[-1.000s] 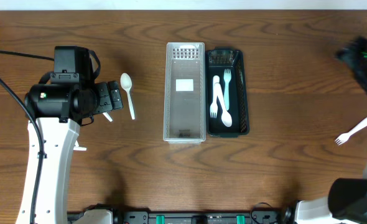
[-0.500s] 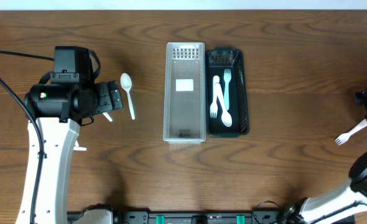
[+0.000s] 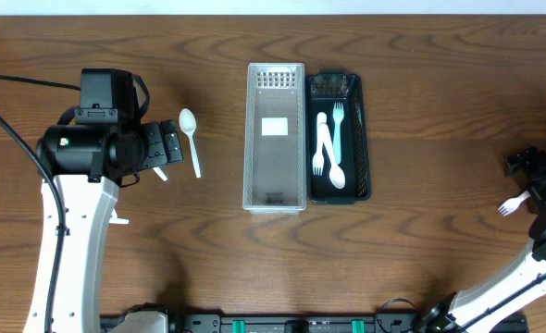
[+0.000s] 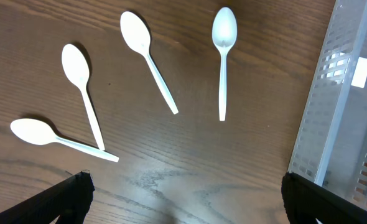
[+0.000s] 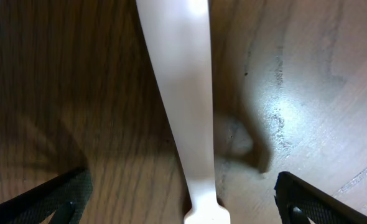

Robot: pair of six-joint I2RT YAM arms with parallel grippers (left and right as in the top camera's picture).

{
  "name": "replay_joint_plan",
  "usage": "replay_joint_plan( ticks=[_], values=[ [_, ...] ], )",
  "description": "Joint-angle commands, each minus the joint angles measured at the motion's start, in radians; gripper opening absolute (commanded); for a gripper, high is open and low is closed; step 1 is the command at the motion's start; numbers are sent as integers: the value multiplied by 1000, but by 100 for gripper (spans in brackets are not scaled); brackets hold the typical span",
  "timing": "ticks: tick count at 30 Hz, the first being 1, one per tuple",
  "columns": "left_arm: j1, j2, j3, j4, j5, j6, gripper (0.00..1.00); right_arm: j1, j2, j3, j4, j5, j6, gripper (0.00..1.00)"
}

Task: Pack container
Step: 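Grasp the last white fork with the right gripper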

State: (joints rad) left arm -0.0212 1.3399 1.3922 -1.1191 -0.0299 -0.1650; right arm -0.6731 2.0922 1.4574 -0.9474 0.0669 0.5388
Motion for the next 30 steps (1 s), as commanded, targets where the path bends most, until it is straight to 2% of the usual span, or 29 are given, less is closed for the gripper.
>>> replay_joint_plan(
  ticks=[1, 6, 9, 11, 15, 18, 21, 26, 30],
  values=[
    [4, 6, 12, -2, -5, -13, 98, -7, 32, -3, 2, 3, -43, 96],
    [4, 6, 12, -2, -5, -13, 98, -7, 37, -13, 5, 3, -50, 96],
    [4, 6, 12, -2, -5, -13, 98, -7, 37, -14, 5, 3, -61, 92],
    [4, 6, 12, -2, -5, -13, 98, -7, 37, -14, 5, 3, -66, 84],
    [4, 6, 12, -2, -5, -13, 98, -7, 37, -14, 2, 3, -65, 53],
    [4, 6, 12, -2, -5, -13, 98, -7, 37, -14, 2, 3, -65, 41],
    [4, 6, 12, -2, -5, -13, 98, -7, 37, -14, 2, 3, -65, 36],
    [4, 6, 12, -2, -5, -13, 98, -7, 37, -14, 2, 3, -65, 23],
    [4, 6, 12, -2, -5, -13, 98, -7, 37, -14, 2, 3, -65, 19]
  ],
)
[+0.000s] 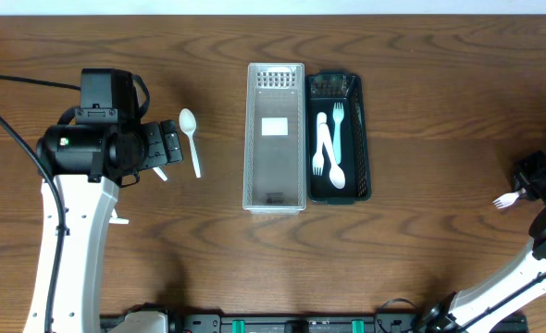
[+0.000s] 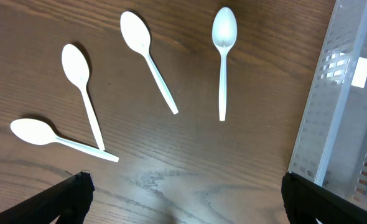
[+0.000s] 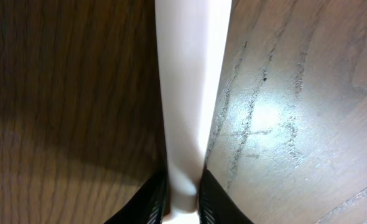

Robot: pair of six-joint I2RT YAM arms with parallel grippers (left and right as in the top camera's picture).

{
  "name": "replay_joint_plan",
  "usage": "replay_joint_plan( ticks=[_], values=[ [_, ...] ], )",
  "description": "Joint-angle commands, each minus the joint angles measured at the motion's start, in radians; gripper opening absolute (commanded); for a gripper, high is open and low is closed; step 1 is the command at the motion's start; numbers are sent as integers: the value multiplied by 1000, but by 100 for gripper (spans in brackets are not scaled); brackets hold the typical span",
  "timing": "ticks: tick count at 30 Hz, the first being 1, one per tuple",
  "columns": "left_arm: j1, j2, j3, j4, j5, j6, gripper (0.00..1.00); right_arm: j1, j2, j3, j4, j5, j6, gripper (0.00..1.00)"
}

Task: Pack container
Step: 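Grasp the last white fork with the right gripper, then carry the fork to the black basket and lower it in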

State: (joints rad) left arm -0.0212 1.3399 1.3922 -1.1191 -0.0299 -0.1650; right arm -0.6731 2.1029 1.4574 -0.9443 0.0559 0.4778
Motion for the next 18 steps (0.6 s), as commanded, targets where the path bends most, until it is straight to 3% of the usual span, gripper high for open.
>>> replay_joint_plan(
  ticks=[1, 3, 6, 13, 18],
  values=[
    [4, 6, 12, -3, -5, -13, 98, -7, 27, -14, -1, 14, -4, 19],
    [4, 6, 12, -2, -5, -13, 98, -7, 27, -14, -6, 14, -4, 16],
    [4, 6, 12, -2, -5, -13, 98, -6, 25, -14, -24, 14, -4, 1],
    [4, 6, 12, -3, -5, -17, 98, 84, -94, -1, -11, 11, -55, 1],
    [4, 6, 12, -3, -5, -17, 98, 283, -297, 26, -9, -24, -141, 1]
  ],
)
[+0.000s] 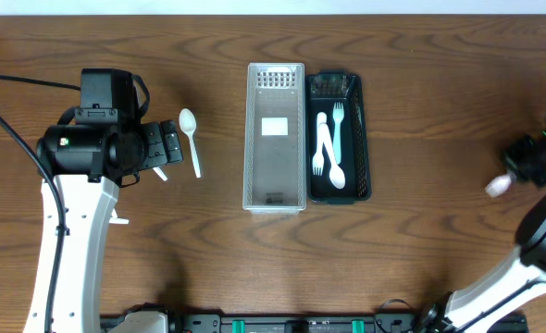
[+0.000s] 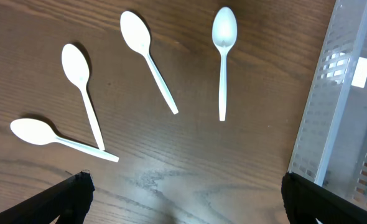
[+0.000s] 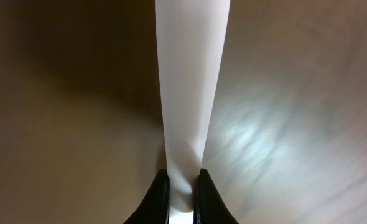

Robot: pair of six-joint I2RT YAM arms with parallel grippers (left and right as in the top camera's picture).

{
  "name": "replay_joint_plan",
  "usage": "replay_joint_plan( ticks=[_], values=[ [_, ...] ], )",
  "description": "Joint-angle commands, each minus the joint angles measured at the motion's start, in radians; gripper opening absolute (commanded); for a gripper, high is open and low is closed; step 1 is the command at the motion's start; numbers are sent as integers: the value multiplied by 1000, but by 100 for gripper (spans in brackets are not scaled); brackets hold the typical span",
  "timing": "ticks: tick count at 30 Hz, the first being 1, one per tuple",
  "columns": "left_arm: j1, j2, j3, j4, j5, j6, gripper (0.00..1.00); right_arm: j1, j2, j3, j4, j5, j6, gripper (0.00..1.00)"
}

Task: Pack container
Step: 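Carry the fork to the black basket and lower it in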

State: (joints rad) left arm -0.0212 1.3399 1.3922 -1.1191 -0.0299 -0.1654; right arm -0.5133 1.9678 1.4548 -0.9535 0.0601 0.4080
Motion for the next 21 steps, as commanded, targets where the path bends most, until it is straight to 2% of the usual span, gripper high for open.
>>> replay_joint_plan(
  ticks=[1, 7, 13, 21],
  values=[
    [4, 6, 12, -3, -5, -16, 98, 167, -196, 33, -1, -31, -80, 2],
    [4, 6, 12, -3, -5, -16, 98, 514, -350, 38, 0, -43, -95, 5],
    [4, 6, 12, -3, -5, -16, 98, 816, -320, 37, -3, -41, -86, 8],
    [4, 6, 5, -3, -5, -16, 98, 960, -129, 35, -4, -50, 18, 7]
  ],
)
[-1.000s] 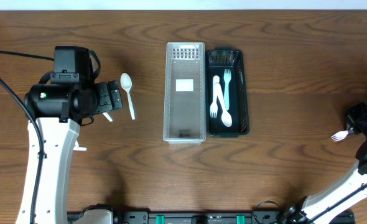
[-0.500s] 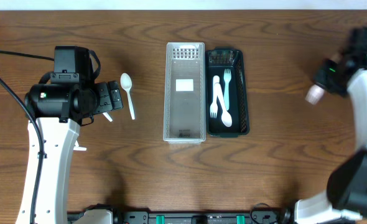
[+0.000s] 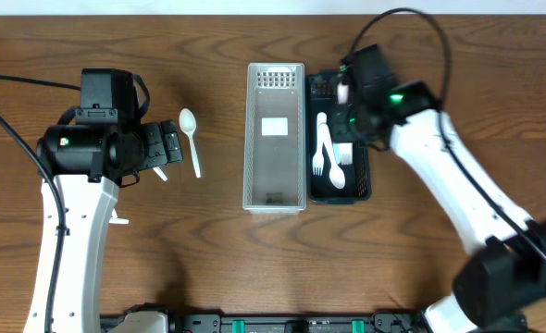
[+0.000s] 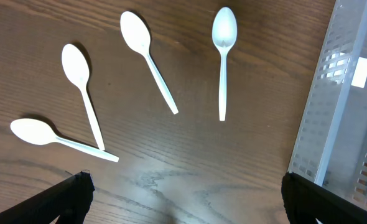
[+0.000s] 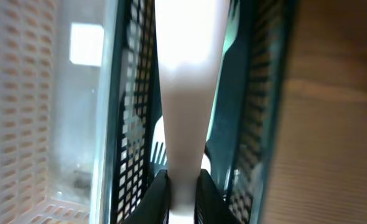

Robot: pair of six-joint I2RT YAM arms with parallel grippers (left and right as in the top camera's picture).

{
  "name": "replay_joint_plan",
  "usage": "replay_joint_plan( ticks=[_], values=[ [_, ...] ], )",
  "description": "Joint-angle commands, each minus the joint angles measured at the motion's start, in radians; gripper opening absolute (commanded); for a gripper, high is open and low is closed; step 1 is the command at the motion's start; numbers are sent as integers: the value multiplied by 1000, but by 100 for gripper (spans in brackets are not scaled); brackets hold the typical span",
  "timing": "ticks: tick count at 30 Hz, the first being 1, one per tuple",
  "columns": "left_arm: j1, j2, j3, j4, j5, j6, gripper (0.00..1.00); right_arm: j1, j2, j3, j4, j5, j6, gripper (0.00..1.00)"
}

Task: Pack container
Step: 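Carry the fork to the black basket and lower it in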

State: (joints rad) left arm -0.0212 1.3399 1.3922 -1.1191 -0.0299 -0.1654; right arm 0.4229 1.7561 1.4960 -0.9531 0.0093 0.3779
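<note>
My right gripper (image 3: 351, 98) is shut on a white plastic fork (image 5: 185, 74) and holds it over the dark mesh basket (image 3: 363, 139). In that basket lie a white fork (image 3: 322, 143) and a pale green fork (image 3: 338, 139). To the basket's left stands the clear perforated container (image 3: 275, 139). My left gripper (image 4: 183, 202) hangs open above several white spoons, among them one spoon (image 4: 223, 59) nearest the clear container (image 4: 348, 106). From overhead only one spoon (image 3: 191, 141) shows; the left arm hides the others.
In the right wrist view the basket wall (image 5: 134, 124) and the clear container (image 5: 46, 112) stand side by side, touching. Bare wooden table (image 3: 440, 259) lies in front of and to the right of both containers.
My right gripper, still shut on the fork, was at the table's far right edge and is now over the dark basket. The left arm and the spoons have not moved.
First my right gripper stood open around a white fork lying at the table's right edge. Then it was shut on the fork's handle. Then it held the fork off the table, and now it holds it over the dark basket. The left arm stayed still throughout.
</note>
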Motion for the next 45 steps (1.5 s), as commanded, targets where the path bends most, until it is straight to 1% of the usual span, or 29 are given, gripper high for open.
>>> replay_joint_plan(
  ticks=[1, 4, 8, 9, 11, 12, 14, 15, 16, 18, 23, 25, 28, 31, 34, 37, 41, 45],
  values=[
    [4, 6, 4, -4, -5, -16, 98, 28, 103, -6, -5, -5, 48, 7],
    [4, 6, 3, -7, -5, -16, 98, 32, 148, -6, -2, -15, 48, 9],
    [4, 6, 3, -10, -5, -16, 98, 32, 153, -6, 30, -15, 28, 12],
    [4, 6, 3, -9, -5, -16, 98, 32, 152, -5, 35, -15, 25, 14],
    [4, 6, 3, -9, -5, -16, 98, 31, 152, -5, 40, -14, 24, 23],
    [4, 6, 3, -8, -5, -16, 98, 29, 151, -5, 42, -14, 23, 31],
    [4, 6, 3, 0, -5, -16, 98, 25, 150, 3, 45, -14, -4, 58],
    [4, 6, 3, 4, -5, -16, 98, 21, 148, 13, 45, -14, -20, 65],
    [4, 6, 3, 6, -5, -16, 98, 14, 145, 29, 42, -13, -40, 67],
    [4, 5, 3, 5, -5, -16, 98, -3, 130, 75, 25, 0, -67, 68],
    [3, 3, 37, -5, -5, 0, 98, -86, 60, 205, -17, 118, -61, 68],
    [-9, 4, 72, -25, -5, -1, 98, -147, 27, 233, -16, 121, -52, 68],
    [-46, 13, 134, -41, -5, -1, 98, -254, -7, 240, -26, 107, -14, 72],
    [-89, 53, 197, -36, -5, -18, 98, -369, -10, 238, -81, 66, -15, 72],
    [-103, 148, 258, -35, -5, -44, 98, -454, -1, 217, -135, 45, -22, 72],
    [-83, 291, 323, -24, -4, -53, 98, -510, 2, 165, -147, 45, -75, 72],
    [-38, 497, 418, -16, 32, -63, 98, -542, 2, 84, -138, 45, -118, 72],
    [-11, 632, 426, 13, 91, -62, 98, -547, 2, -5, -95, 46, -127, 73]
  ],
)
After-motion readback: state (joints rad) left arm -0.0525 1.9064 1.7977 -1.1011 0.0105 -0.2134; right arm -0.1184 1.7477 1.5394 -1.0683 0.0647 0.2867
